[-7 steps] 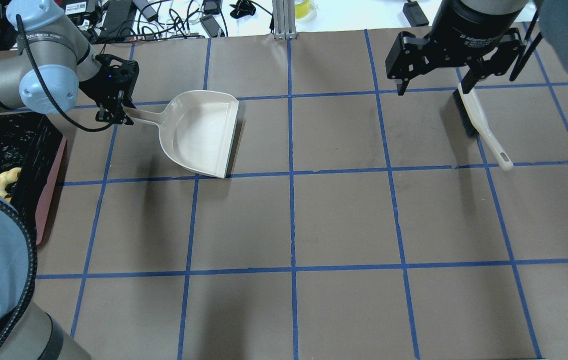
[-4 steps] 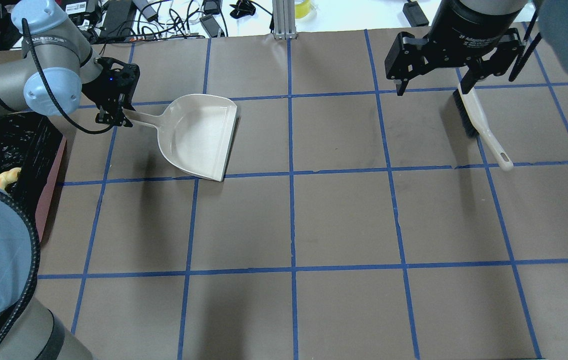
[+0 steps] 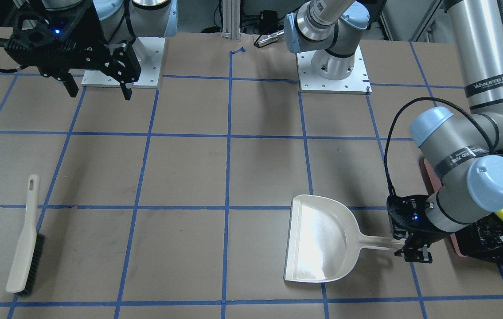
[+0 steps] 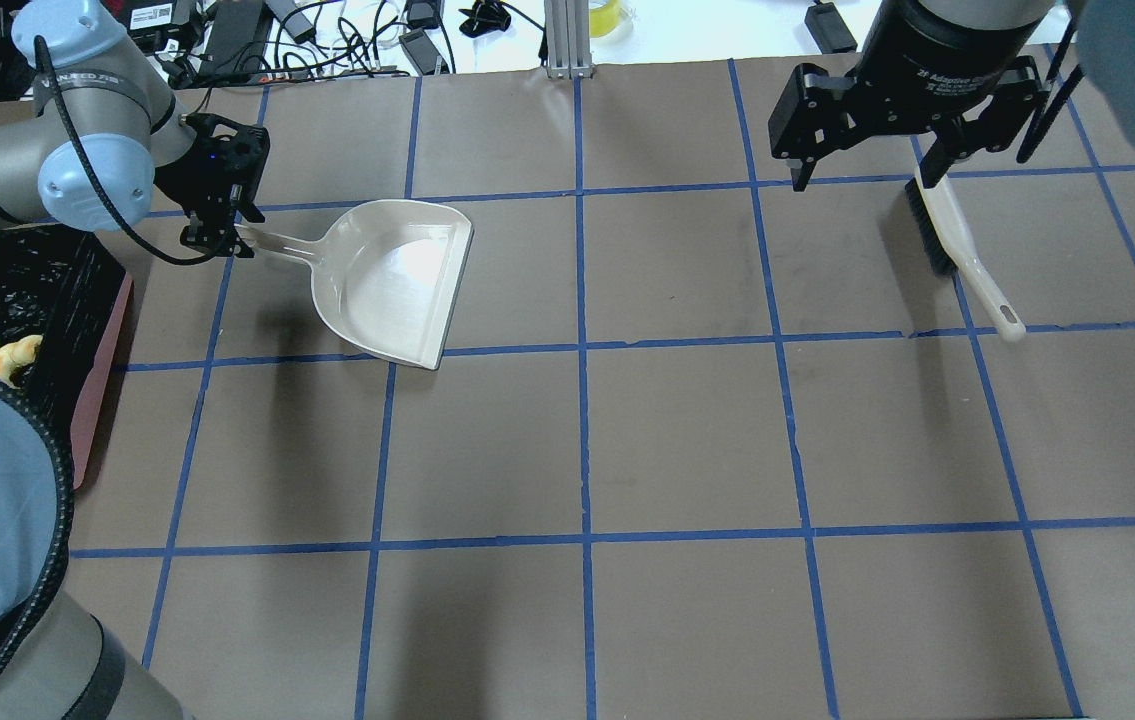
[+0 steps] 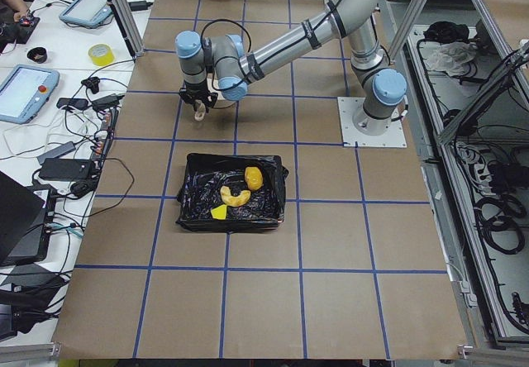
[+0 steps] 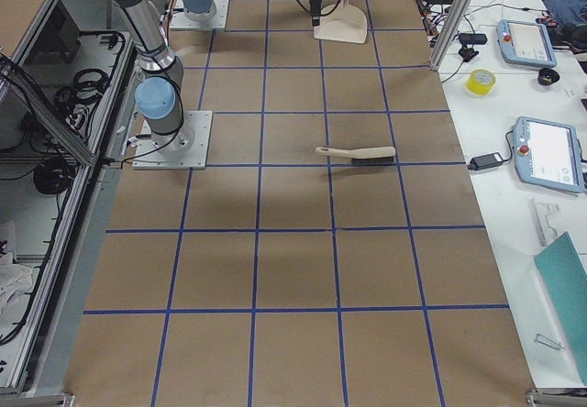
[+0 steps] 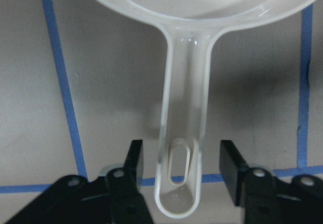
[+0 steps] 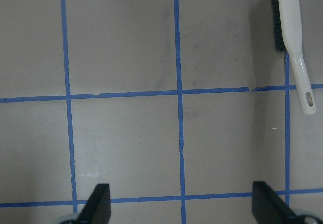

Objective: Sweep and dump trash into bin
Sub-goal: 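Lower the dustpan onto the table with the left gripper, then open the left gripper and raise it away from the dustpan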

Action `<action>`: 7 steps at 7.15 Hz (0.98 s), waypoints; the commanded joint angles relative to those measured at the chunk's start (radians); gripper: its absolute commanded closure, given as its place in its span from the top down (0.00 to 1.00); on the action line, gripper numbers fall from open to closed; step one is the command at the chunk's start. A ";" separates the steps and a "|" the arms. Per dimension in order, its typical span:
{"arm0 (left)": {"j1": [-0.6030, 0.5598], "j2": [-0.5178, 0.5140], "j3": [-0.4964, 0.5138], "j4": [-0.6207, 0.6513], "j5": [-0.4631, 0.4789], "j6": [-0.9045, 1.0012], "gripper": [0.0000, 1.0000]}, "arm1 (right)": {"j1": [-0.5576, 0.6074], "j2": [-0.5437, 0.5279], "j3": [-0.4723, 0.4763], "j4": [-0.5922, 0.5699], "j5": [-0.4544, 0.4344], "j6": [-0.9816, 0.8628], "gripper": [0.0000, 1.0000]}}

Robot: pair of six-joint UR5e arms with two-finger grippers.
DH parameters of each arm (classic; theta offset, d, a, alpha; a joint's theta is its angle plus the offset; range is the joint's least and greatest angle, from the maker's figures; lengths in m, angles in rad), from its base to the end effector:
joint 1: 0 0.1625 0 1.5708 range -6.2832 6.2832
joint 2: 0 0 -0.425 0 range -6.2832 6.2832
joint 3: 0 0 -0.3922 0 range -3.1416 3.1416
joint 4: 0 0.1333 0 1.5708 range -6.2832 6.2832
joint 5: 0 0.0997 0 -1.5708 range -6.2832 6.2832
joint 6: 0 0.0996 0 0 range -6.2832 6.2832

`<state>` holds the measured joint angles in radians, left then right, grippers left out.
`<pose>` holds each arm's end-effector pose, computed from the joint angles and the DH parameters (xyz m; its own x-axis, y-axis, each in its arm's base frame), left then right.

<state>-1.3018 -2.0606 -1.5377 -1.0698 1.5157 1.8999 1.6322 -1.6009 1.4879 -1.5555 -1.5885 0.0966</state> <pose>0.0405 -0.6692 0.2696 0.0601 0.9964 -0.0597 0.9973 -0.0624 -0.0378 0.1611 -0.4769 0.5421 -0.9993 0.0365 0.0081 0.0355 0.9945 -0.0988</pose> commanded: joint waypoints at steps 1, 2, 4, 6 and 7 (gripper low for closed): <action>0.065 0.074 0.025 -0.071 -0.095 -0.163 0.81 | 0.000 0.001 0.000 0.000 0.002 0.000 1.00; 0.056 0.126 0.040 -0.160 -0.098 -0.299 0.81 | 0.000 0.001 -0.002 0.000 0.002 0.000 1.00; 0.000 0.236 0.042 -0.256 -0.092 -0.599 0.87 | 0.000 0.001 -0.002 0.000 0.002 0.000 1.00; -0.054 0.337 0.030 -0.315 -0.089 -0.985 1.00 | 0.000 0.001 0.000 0.000 0.001 0.000 1.00; -0.085 0.393 0.027 -0.397 -0.083 -1.103 1.00 | 0.000 -0.001 0.000 0.000 0.001 0.000 1.00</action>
<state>-1.3506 -1.7342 -1.5059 -1.3926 1.4275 0.9771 1.6322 -1.6004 1.4877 -1.5555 -1.5875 0.0967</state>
